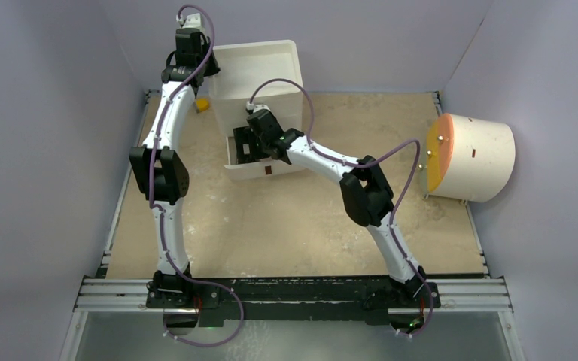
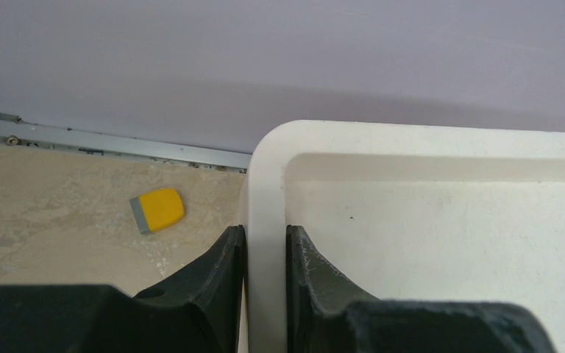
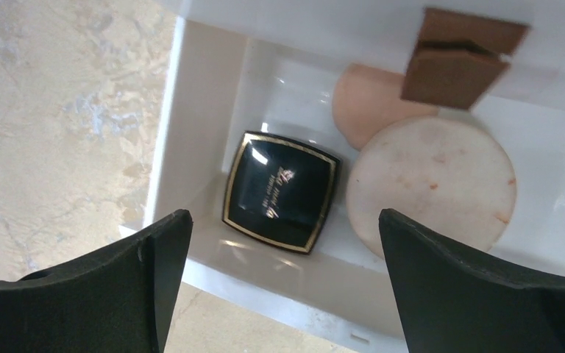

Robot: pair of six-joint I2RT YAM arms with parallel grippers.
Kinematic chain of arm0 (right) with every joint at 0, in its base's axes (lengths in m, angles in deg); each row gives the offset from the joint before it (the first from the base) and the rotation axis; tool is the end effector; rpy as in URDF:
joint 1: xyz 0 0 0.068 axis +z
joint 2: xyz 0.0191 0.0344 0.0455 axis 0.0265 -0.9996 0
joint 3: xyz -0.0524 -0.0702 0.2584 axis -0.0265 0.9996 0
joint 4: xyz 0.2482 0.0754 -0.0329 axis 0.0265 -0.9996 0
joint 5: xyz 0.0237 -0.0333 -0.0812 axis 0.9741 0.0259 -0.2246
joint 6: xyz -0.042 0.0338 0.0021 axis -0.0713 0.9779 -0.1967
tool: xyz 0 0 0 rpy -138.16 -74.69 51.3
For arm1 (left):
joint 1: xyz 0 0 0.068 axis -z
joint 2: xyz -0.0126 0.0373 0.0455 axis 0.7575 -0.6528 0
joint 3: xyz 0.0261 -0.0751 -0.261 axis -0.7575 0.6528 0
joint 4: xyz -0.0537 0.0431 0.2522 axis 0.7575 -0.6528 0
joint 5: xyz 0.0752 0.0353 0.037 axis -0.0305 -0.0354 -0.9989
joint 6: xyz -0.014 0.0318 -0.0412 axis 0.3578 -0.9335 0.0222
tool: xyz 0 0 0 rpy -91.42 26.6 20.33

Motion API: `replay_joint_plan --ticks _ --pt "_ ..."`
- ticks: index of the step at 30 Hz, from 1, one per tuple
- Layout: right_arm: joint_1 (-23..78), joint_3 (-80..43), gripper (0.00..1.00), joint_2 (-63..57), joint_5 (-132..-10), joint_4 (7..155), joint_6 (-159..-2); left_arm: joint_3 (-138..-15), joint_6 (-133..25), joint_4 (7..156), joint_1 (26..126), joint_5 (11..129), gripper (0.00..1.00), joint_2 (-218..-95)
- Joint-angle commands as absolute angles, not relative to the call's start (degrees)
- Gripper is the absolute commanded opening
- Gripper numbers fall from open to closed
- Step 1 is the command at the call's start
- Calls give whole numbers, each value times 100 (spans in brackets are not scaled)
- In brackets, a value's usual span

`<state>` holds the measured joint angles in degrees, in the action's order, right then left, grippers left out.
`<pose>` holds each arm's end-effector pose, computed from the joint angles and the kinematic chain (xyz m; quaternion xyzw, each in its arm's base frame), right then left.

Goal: Organize the makeup

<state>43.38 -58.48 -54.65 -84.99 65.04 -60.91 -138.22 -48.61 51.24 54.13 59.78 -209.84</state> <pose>0.3866 0.3794 0.2297 -0.1166 0.8746 0.2304 0.4104 0.5221 -0.0434 0.3590 -0.0982 0.8283 -0.0917 0.5439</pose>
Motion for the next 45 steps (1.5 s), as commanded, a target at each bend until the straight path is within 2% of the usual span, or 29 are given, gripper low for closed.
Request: replay_joint_plan --ticks 1,6,12,23,32,42,45 --pt "4260 -5183 99 -4602 -8753 7066 -6288 -13677 -4859 3914 5391 6439 0 -21287" --pt "4260 -4198 99 -3224 -9506 7833 -7023 -13662 -4870 3904 5391 6425 0 -21304" --pt "4290 -3026 99 -2048 -9483 7997 -7295 -13633 -4834 3929 5391 6391 0 -21323" --pt "4935 -1778 99 -2336 -8988 7418 -6331 -13617 -4720 3905 5397 6179 0 -21356" --pt "5434 -2458 99 -3219 -9349 7125 -6119 -13465 -4598 4004 5408 6186 0 -21238" --pt "5020 -4761 99 -5035 -10202 7055 -6672 -13388 -4615 4032 5557 6074 0 -21150" --pt "4869 -5112 99 -5221 -10309 7308 -6798 -13355 -4626 4111 5566 6142 0 -21121"
